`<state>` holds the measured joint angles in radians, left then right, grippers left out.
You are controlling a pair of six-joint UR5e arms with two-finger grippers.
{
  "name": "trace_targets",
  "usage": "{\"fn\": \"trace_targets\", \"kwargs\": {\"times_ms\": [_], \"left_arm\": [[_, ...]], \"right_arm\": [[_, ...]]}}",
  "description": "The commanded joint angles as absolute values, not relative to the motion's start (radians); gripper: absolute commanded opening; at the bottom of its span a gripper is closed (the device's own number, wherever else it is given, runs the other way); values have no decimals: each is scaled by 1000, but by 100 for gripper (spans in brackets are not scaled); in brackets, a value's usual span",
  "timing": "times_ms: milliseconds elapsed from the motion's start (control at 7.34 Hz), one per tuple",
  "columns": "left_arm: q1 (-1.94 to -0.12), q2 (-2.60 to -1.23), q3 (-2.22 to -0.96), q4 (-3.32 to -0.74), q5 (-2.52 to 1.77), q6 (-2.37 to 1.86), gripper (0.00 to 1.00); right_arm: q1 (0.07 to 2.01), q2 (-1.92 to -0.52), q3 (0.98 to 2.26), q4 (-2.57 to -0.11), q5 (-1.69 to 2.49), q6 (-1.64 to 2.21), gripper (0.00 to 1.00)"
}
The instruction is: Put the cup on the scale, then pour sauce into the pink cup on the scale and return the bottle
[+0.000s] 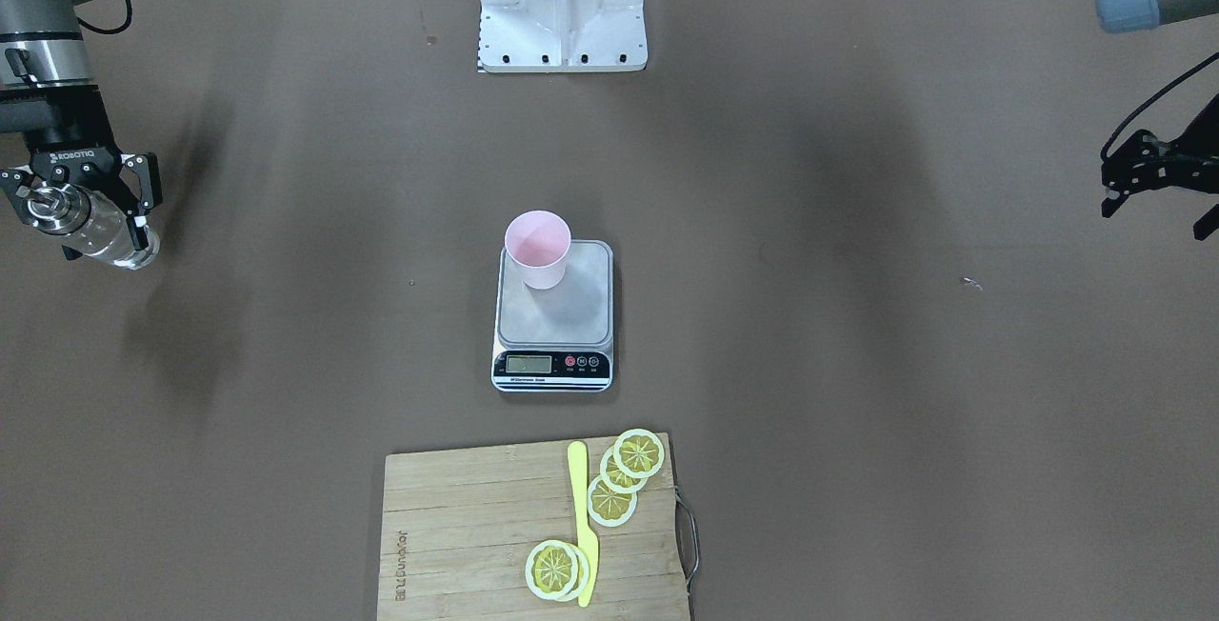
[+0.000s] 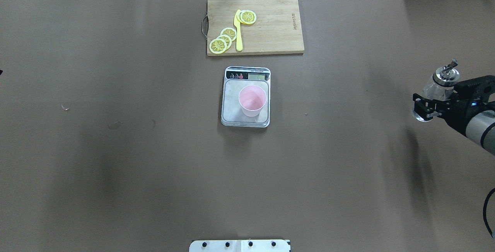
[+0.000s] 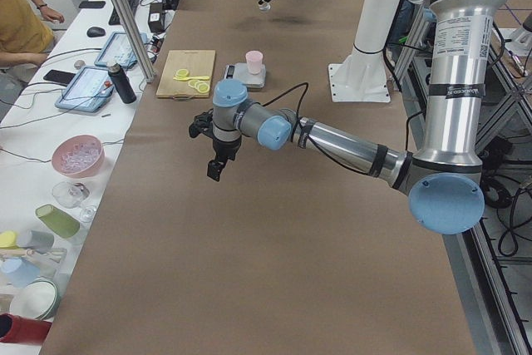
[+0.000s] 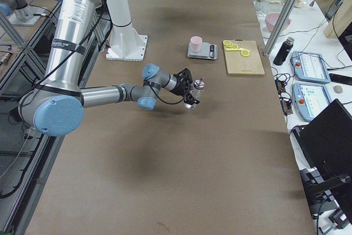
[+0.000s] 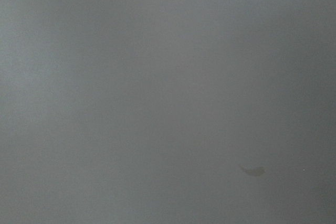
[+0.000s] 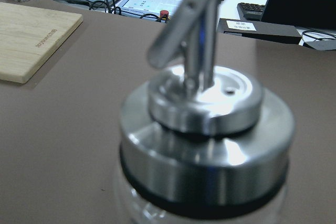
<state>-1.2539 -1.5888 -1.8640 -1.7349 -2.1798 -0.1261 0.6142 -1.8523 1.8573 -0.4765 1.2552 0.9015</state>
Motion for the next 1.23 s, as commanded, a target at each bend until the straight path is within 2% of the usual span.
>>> {"fn": "trace_targets", "kwargs": {"times_ms": [0, 1090], "left_arm": [[-1255, -1583, -1864, -1735, -2180, -126, 97], [-1255, -1583, -1868, -1735, -2181, -127, 97]], "right_arm": [[614, -1848, 1844, -465, 1224, 905, 0], [591, -1807, 1721, -394, 1189, 931, 0]]}}
